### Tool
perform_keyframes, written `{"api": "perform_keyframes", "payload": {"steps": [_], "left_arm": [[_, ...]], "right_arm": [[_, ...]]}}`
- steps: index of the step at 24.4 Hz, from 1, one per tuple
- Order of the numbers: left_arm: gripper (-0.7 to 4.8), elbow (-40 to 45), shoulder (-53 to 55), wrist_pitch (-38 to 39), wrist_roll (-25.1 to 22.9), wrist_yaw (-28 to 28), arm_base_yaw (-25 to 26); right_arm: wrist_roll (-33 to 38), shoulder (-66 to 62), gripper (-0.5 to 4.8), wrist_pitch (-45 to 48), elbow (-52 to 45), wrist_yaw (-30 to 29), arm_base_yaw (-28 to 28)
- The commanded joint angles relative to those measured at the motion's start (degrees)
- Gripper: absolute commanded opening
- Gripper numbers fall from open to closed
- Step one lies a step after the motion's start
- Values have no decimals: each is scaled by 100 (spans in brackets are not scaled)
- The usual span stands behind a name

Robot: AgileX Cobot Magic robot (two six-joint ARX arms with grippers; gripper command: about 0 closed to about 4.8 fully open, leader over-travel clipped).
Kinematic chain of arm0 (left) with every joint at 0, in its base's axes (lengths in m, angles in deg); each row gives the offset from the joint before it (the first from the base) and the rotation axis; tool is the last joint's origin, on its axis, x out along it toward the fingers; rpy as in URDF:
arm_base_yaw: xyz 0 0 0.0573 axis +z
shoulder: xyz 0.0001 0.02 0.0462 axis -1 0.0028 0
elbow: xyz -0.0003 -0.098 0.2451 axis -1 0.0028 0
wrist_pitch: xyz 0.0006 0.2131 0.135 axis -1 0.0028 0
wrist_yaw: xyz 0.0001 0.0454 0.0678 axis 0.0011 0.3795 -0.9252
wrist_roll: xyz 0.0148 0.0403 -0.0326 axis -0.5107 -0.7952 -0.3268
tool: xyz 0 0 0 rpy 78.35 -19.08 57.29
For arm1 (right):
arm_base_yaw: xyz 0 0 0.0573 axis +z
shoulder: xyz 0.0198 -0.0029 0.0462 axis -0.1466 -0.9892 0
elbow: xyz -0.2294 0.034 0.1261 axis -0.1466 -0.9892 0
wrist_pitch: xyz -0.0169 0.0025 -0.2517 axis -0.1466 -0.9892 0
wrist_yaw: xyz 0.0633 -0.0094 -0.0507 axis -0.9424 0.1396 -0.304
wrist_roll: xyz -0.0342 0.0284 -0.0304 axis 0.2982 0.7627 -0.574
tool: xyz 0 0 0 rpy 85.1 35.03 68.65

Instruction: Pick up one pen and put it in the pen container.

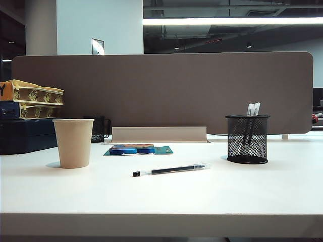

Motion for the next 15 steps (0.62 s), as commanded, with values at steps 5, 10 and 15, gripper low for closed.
{"api": "perform_keyframes", "payload": {"steps": [5,10,15], "left_arm": [[35,-343,385,-208,142,197,2],[62,-470,1078,-640,142,520,0],[62,-472,1818,-1067,142,1038,-35]], "right_arm": [[37,-588,55,109,372,-13,9],[37,-1274,55,271,623,-39,9],[9,-1934,55,658,922,-586,11]]}}
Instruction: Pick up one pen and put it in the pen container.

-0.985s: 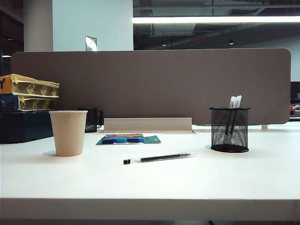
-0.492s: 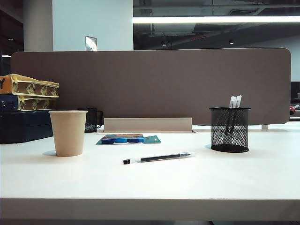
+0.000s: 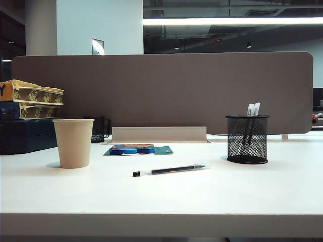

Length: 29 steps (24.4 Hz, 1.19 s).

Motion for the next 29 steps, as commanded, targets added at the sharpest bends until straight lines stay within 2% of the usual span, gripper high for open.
{"api": "perform_keyframes", "payload": {"steps": [1,3,4,6,10,14,18,20,22,24,29], "left_arm": [[63,-39,345,-278,15,348,-57],[63,-114,671,-365,15,448,-201],[63,-249,870,-367,2,444,-389],[82,-527,1202,-365,-197,393,-765],[85,-1012,1888,-404,-289,402,-1292],[85,-1054,2144,-789,-282,402,-1329],[94,-1054,2149,-734,-282,424,-1329],[95,-1054,2157,-605,-284,424,-1329],[107,-1056,2208,-557,-282,450,-1329],[122,-1064,2385,-529,-280,680,-1333],[122,-1137,3064,-581,-313,776,-1550]], "right_arm": [[-55,-317,55,337,184,-472,11],[-57,-584,55,551,273,-826,11],[-57,-678,55,798,280,-1141,11],[-57,-702,55,1082,280,-1399,20],[-15,-699,61,1261,280,-1423,22],[13,-699,68,1248,286,-1425,22],[138,-780,70,994,431,-1425,20],[136,-927,100,925,520,-1427,15],[136,-1036,100,929,557,-1425,15],[133,-1176,100,929,595,-1427,17],[133,-1497,100,933,599,-1427,17]]}}
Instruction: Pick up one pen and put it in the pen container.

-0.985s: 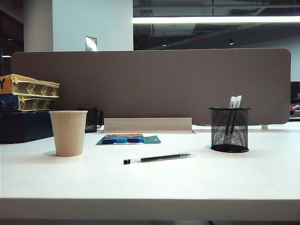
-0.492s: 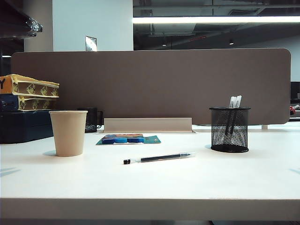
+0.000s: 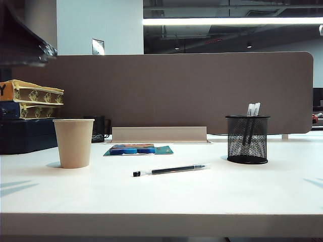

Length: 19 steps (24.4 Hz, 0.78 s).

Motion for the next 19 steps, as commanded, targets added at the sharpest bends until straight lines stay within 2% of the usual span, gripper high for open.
{"api": "perform_keyframes", "payload": {"steps": [1,7,16,19], "left_arm": [[122,-109,389,-81,-74,144,-111],[122,-369,1078,-122,-492,175,-323],[122,-925,2072,-31,-1134,452,-391],[122,-1137,2463,33,-1486,695,-396]], "right_arm": [[4,-144,101,81,42,-15,11],[33,-577,116,79,181,-59,20],[291,-1751,127,120,804,-658,42],[289,-1989,127,350,901,-761,168]]}}
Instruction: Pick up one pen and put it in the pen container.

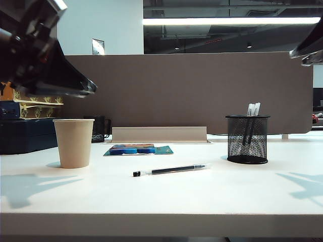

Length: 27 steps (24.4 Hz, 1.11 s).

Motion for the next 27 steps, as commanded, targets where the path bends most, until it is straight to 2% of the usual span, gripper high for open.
{"api": "perform_keyframes", "payload": {"steps": [1,8,10,12,14,20,27], "left_arm": [[122,-197,328,68,-518,195,-52],[122,-332,1064,223,-1193,339,-326],[122,-363,1237,256,-1672,328,-605],[122,-378,1296,256,-2184,-72,-881],[124,-396,1325,251,-2391,-361,-929],[135,-901,1961,271,-2424,-520,-929],[145,-1663,2358,737,-2428,-455,-929]], "right_arm": [[20,-116,127,407,68,-105,114],[275,-326,132,389,184,-131,144],[584,-664,150,389,372,-271,142],[662,-966,173,393,564,-413,144],[610,-1078,173,468,616,-420,149],[610,-1211,173,776,634,-483,210],[616,-1550,173,850,695,-557,210]]}}
